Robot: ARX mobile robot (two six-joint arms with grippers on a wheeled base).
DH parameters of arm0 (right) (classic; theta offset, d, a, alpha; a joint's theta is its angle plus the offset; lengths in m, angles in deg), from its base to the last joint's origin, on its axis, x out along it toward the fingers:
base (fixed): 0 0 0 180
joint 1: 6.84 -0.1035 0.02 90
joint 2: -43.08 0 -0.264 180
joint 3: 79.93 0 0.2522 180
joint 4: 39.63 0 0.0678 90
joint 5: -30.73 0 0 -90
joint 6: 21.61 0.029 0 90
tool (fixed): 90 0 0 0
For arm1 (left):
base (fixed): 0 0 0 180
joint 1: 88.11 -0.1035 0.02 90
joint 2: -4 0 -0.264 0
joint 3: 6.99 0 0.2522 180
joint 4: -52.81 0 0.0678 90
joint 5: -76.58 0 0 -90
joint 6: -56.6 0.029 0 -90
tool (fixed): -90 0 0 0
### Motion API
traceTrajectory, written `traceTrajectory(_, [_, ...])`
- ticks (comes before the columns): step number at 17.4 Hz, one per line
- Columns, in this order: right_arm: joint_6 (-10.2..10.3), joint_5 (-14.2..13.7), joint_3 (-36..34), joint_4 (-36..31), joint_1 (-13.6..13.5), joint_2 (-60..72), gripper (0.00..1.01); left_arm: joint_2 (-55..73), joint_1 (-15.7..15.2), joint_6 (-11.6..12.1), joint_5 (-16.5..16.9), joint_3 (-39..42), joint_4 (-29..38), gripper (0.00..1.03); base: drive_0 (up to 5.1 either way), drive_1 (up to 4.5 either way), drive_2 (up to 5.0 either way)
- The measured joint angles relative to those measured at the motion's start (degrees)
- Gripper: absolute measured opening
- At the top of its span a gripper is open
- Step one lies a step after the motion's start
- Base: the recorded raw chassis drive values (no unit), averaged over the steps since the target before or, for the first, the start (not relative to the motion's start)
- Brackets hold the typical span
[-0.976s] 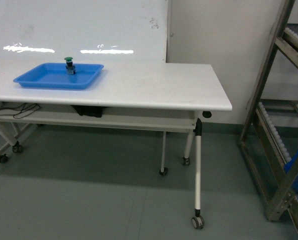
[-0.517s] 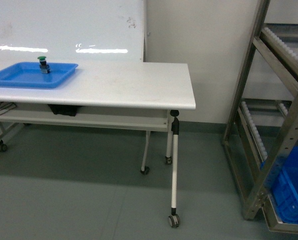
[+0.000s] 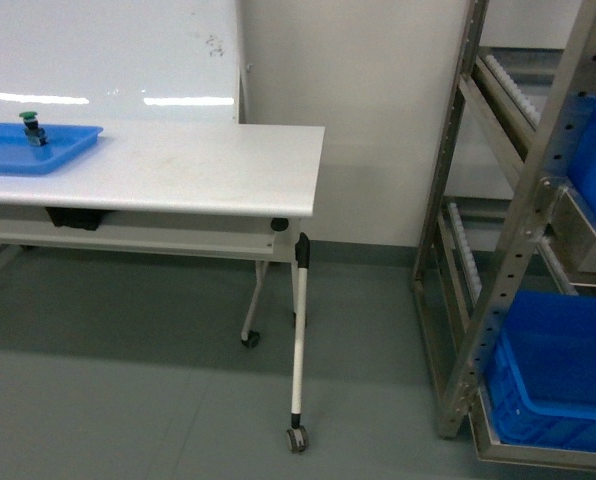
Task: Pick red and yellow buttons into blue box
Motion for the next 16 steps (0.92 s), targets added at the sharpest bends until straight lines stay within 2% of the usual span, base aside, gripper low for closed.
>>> traceTrajectory(16, [0.00, -0.04, 0.00, 0.11, 0.02, 0.00, 0.40, 0.07, 0.00, 0.04, 0.04, 0.00, -0.09, 0.25, 4.9, -2.35, -2.4])
